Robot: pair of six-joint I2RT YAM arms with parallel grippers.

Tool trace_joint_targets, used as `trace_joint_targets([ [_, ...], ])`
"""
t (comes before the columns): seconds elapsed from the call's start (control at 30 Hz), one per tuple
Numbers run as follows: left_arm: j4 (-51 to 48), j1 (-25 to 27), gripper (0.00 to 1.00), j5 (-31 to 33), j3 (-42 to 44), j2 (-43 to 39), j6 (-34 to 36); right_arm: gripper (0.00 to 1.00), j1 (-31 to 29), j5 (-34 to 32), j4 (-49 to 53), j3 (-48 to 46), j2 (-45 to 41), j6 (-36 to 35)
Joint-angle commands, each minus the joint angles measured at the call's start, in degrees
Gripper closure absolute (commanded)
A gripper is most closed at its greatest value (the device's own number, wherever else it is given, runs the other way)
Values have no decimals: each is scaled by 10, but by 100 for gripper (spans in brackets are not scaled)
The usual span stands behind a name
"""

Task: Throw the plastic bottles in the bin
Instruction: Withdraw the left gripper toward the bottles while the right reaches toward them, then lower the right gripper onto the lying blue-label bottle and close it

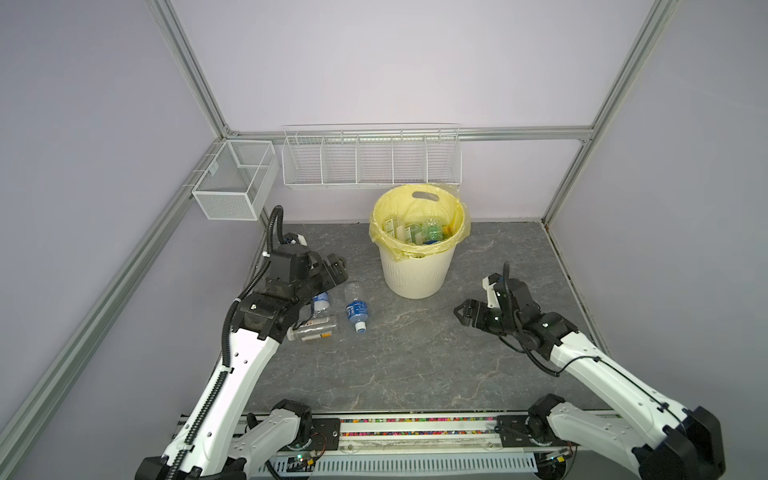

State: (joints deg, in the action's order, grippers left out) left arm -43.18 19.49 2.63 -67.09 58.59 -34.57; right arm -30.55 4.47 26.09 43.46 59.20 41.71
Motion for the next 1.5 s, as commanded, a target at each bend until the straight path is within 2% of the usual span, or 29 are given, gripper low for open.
trace_joint_targets([
  [0.0, -16, -12, 1, -11, 17, -12, 12, 12, -24, -16, -19, -3, 7, 22],
  [0.13, -27, -48, 1, -11, 31, -25, 8, 12, -50, -22, -20, 12, 20, 12],
  [0.3, -14, -100, 1, -56, 65, -43, 2, 12, -86, -48, -14, 39, 36, 0],
  [0.67, -12, -106, 1, -35, 120, -64, 27, 12, -155, -89, -26, 100, 112, -2],
  [0.87, -1, -106, 1, -50, 147, -68, 29, 12, -186, -93, -33, 137, 161, -23],
  [1.47, 27, -106, 1, -56, 214, -83, 26, 12, -231, -88, -43, 264, 307, -32],
])
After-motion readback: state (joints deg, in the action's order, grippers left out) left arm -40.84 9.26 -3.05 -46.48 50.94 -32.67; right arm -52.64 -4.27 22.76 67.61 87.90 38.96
